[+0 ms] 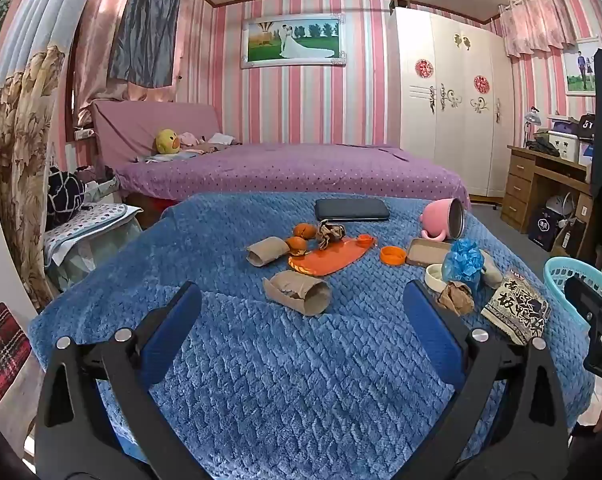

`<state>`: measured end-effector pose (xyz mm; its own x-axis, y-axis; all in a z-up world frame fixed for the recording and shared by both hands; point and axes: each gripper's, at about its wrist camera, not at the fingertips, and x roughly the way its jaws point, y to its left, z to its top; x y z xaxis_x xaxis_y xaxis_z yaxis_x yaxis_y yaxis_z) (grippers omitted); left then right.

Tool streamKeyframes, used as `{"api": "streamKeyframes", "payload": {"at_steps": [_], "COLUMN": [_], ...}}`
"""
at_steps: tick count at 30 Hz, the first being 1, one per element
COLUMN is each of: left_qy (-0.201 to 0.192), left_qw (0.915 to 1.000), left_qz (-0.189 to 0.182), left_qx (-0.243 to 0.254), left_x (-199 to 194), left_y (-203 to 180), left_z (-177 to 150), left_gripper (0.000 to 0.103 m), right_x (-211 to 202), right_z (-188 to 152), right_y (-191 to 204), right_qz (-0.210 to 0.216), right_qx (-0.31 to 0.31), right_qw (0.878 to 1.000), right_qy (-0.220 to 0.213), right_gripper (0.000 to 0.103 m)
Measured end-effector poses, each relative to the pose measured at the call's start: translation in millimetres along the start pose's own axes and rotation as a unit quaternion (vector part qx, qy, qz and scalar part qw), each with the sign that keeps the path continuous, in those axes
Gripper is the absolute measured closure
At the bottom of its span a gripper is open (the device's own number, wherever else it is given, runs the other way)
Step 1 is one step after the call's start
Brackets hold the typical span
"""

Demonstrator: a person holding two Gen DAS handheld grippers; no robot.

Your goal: Collect trash

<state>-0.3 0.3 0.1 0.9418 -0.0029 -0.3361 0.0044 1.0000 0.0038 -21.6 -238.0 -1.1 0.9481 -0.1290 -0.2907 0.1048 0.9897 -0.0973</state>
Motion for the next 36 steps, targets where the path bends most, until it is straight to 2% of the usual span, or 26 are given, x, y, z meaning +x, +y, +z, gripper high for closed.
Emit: {"api": "streamKeyframes", "payload": {"at_steps": [36], "left_qy": [0.004], "left_qw": [1.0], "left_qz": [0.0], "left_qx": [-0.001], "left_x": [3.3], "left_y": [0.2], "left_z": [-0.3], "left_gripper": [0.005], "right_x": [0.8], "right_z": [-0.1], "right_y": [0.5], "right_qz": [-0.001], "right_qx": [-0.003], "right_qw": [1.0], "right_qy": [0.003], "right_gripper": [0.004]}}
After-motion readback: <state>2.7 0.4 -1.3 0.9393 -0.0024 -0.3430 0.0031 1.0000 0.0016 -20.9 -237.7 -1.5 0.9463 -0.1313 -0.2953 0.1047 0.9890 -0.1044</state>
